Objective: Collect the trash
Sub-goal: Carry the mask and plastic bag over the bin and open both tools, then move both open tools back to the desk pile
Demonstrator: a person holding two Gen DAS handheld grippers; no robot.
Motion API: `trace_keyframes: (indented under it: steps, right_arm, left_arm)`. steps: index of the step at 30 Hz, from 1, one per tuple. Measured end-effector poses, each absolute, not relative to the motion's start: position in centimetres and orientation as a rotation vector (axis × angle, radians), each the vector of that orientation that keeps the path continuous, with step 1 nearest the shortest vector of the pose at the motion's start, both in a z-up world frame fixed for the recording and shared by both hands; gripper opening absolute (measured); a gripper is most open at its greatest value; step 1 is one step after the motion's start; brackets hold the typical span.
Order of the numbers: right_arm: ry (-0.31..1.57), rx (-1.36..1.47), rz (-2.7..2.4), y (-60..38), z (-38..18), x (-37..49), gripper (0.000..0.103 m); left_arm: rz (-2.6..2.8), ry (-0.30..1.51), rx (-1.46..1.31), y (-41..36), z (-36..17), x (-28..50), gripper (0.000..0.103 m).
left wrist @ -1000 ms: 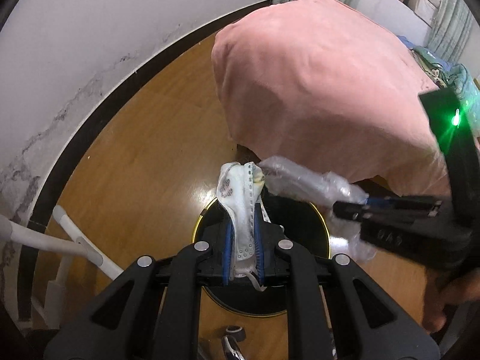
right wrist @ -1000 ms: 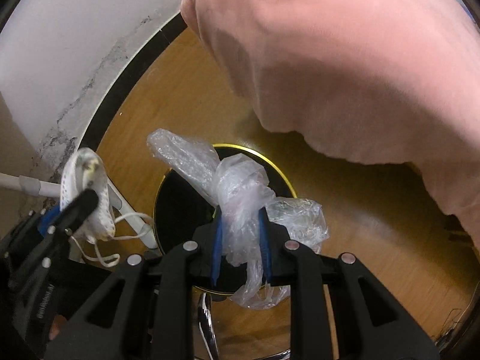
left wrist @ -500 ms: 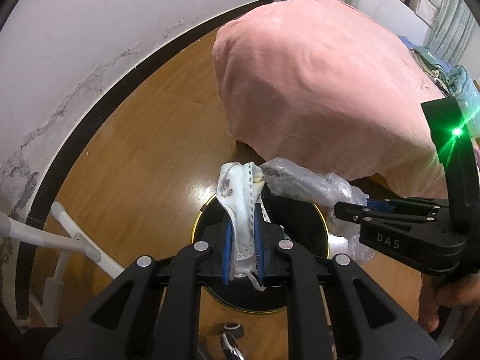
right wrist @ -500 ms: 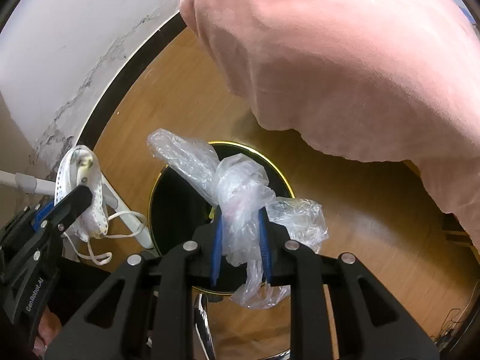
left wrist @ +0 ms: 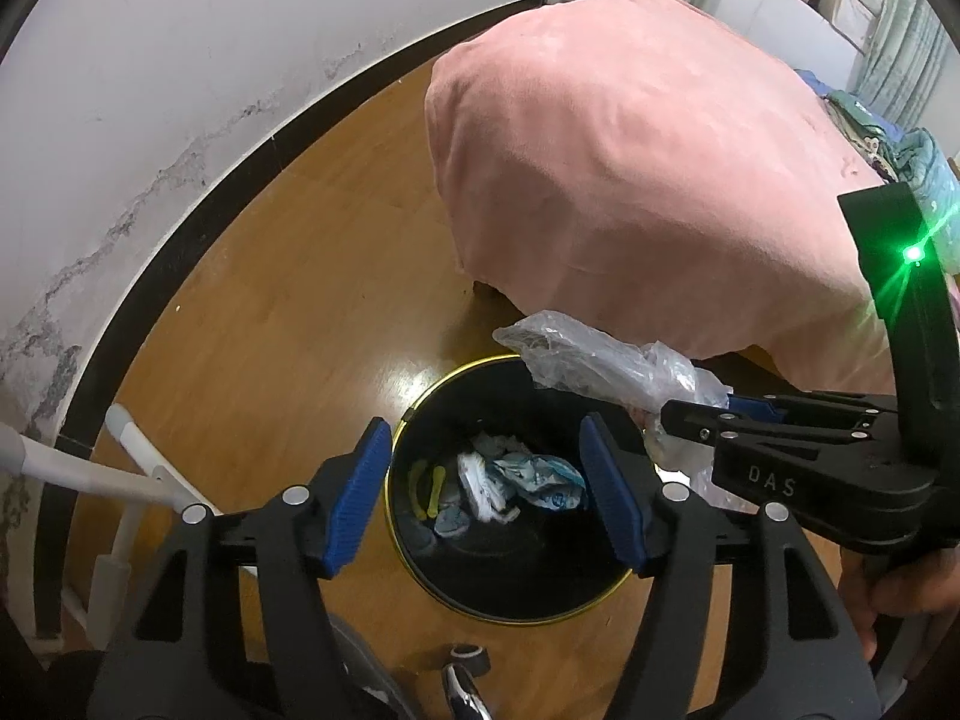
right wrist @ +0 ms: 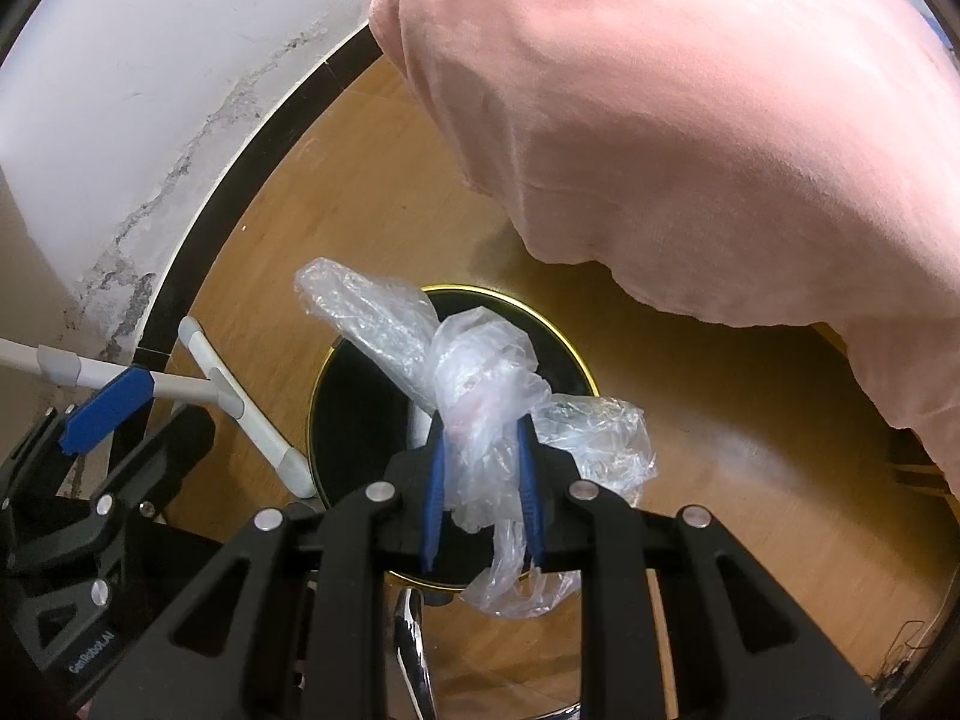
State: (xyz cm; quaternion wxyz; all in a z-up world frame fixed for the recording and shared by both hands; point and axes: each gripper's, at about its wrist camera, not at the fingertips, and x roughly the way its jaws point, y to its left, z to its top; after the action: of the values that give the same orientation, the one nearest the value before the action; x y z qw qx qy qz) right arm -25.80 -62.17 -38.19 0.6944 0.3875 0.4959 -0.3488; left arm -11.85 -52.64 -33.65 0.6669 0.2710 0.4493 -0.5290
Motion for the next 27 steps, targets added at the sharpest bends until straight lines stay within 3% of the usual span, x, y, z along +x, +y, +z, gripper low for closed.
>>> trace_keyframes:
  steps: [7,9,10,11,21,27]
  right_arm:
    - [1.106,0.868,-0.772,-62.2,-38.1,-25.8,0.023]
    - [1.105,0.875,-0.777,-62.3,-38.1,-25.8,0.049]
    - [1.096,0.875,-0.788,-62.3,-37.9,-25.9,0.077]
    - [1.081,0.867,-0.802,-62.3,-37.7,-26.0,0.082]
    - [1.074,0.847,-0.824,-62.5,-36.3,-26.3,0.082]
    - [1.007,0.764,-0.859,-63.4,-30.4,-27.7,0.091]
  left_arm:
    - [-1.188,1.017,0.612,-52.5,-33.5,-11.7,0.069]
    - [-1.189,1.018,0.608,-52.3,-33.4,-11.6,0.075]
    - [-1.188,1.019,0.604,-52.3,-33.4,-11.6,0.079]
    - [-1.189,1.021,0.600,-52.2,-33.3,-11.5,0.081]
    - [-1.192,1.008,0.587,-51.7,-32.5,-11.6,0.091]
    - [-1.257,0.912,0.612,-50.9,-29.1,-13.6,0.095]
